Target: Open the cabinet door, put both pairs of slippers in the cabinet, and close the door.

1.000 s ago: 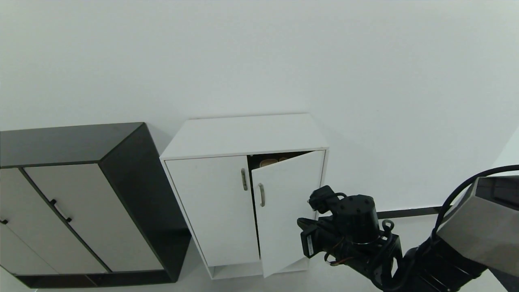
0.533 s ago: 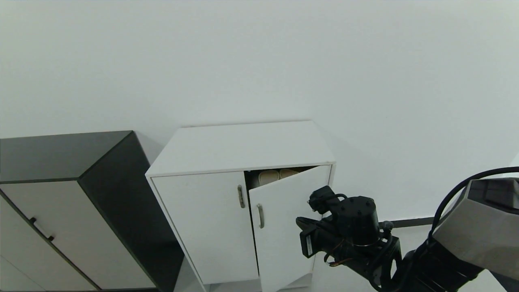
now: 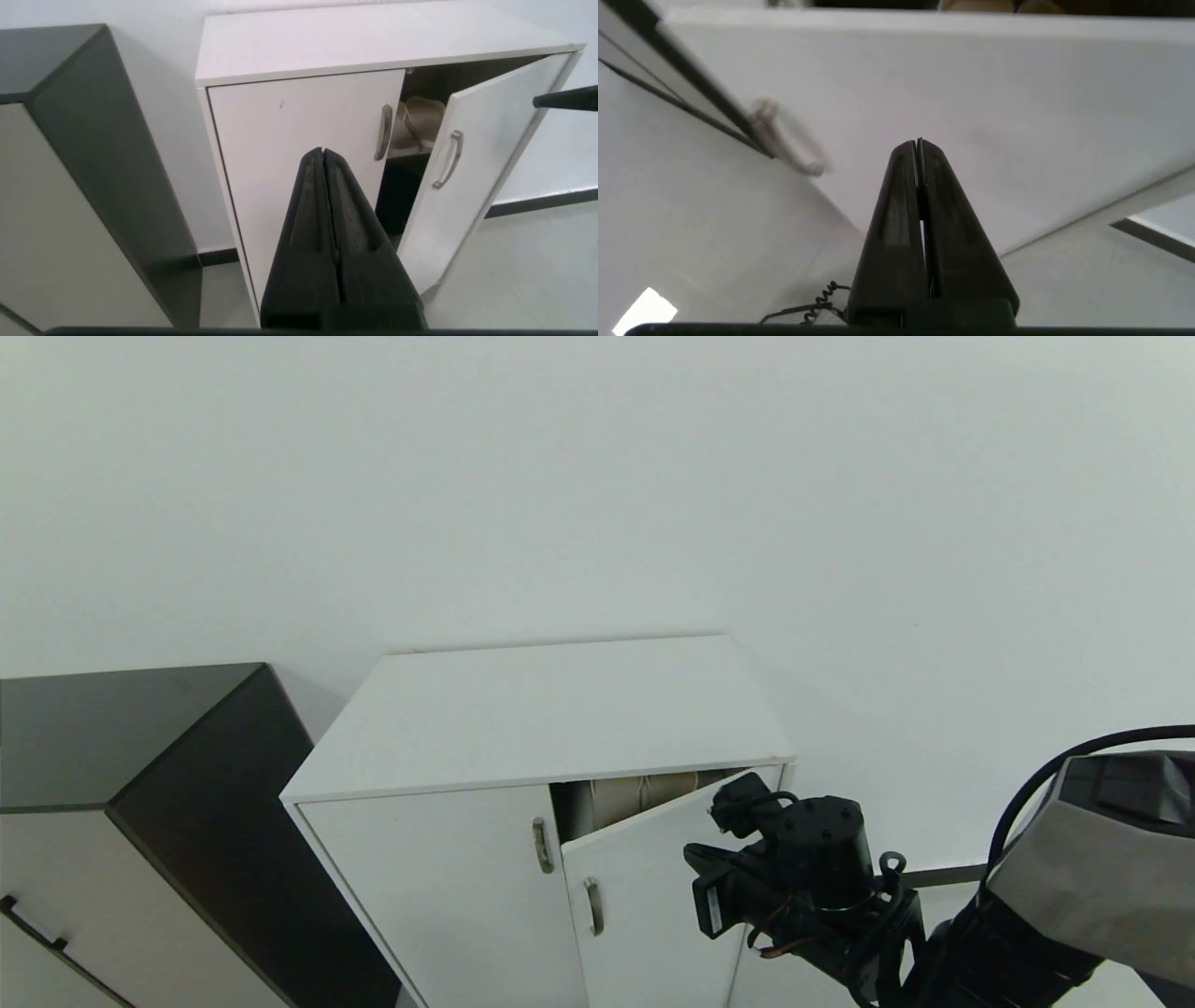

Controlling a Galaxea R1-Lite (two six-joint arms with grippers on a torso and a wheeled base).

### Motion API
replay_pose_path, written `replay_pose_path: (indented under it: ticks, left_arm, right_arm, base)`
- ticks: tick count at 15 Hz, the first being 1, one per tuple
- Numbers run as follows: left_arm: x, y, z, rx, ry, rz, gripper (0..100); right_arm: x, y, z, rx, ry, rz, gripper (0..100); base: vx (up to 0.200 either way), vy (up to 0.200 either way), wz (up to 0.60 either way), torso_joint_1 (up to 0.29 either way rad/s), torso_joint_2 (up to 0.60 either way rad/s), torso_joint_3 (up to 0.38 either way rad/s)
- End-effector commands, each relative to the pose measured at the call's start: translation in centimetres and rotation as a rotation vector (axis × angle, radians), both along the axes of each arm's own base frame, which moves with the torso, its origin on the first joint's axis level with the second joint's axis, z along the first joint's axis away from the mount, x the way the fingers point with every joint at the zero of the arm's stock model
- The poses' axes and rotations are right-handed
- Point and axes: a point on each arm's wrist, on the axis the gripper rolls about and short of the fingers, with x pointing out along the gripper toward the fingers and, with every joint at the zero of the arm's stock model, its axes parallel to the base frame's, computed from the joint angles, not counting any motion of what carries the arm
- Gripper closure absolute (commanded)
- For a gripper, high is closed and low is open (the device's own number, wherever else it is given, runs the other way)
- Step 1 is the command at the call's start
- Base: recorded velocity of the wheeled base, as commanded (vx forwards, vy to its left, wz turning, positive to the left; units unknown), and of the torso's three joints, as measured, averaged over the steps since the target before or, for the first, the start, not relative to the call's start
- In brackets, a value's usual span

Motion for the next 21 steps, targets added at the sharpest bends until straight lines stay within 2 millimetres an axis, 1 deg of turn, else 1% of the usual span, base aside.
replay_pose_path:
  ticks: [1, 6, 9, 15, 17, 19, 21]
  left_arm:
    - [0.0, 0.0, 0.0, 0.000, -0.001, 0.001, 100]
    - [0.0, 0.0, 0.0, 0.000, -0.001, 0.001, 100]
    - [0.0, 0.0, 0.0, 0.000, -0.001, 0.001, 100]
    - [0.0, 0.0, 0.0, -0.002, 0.000, 0.002, 100]
    - [0.0, 0.0, 0.0, -0.003, 0.000, 0.003, 100]
    - [0.0, 0.0, 0.0, -0.003, 0.000, 0.003, 100]
    - [0.0, 0.0, 0.0, -0.002, 0.000, 0.002, 100]
  right_arm:
    - [0.1, 0.1, -0.6, -0.005, 0.002, 0.002, 100]
    - [0.6, 0.5, -0.9, 0.001, -0.001, -0.002, 100]
    - [1.5, 0.7, -1.6, -0.002, 0.004, -0.016, 100]
    - [3.8, 0.3, -3.0, 0.007, -0.004, -0.066, 100]
    - [4.2, 0.4, -3.5, 0.004, -0.001, -0.072, 100]
    - [5.2, 0.3, -4.1, 0.003, 0.000, -0.089, 100]
    - [5.8, 0.2, -4.2, 0.008, -0.005, -0.101, 100]
  base:
    - [0.000, 0.000, 0.00, 0.000, 0.00, 0.000]
    - [0.000, 0.000, 0.00, 0.000, 0.00, 0.000]
    - [0.000, 0.000, 0.00, 0.000, 0.00, 0.000]
    - [0.000, 0.000, 0.00, 0.000, 0.00, 0.000]
    - [0.000, 0.000, 0.00, 0.000, 0.00, 0.000]
    - [0.000, 0.000, 0.00, 0.000, 0.00, 0.000]
    - [0.000, 0.000, 0.00, 0.000, 0.00, 0.000]
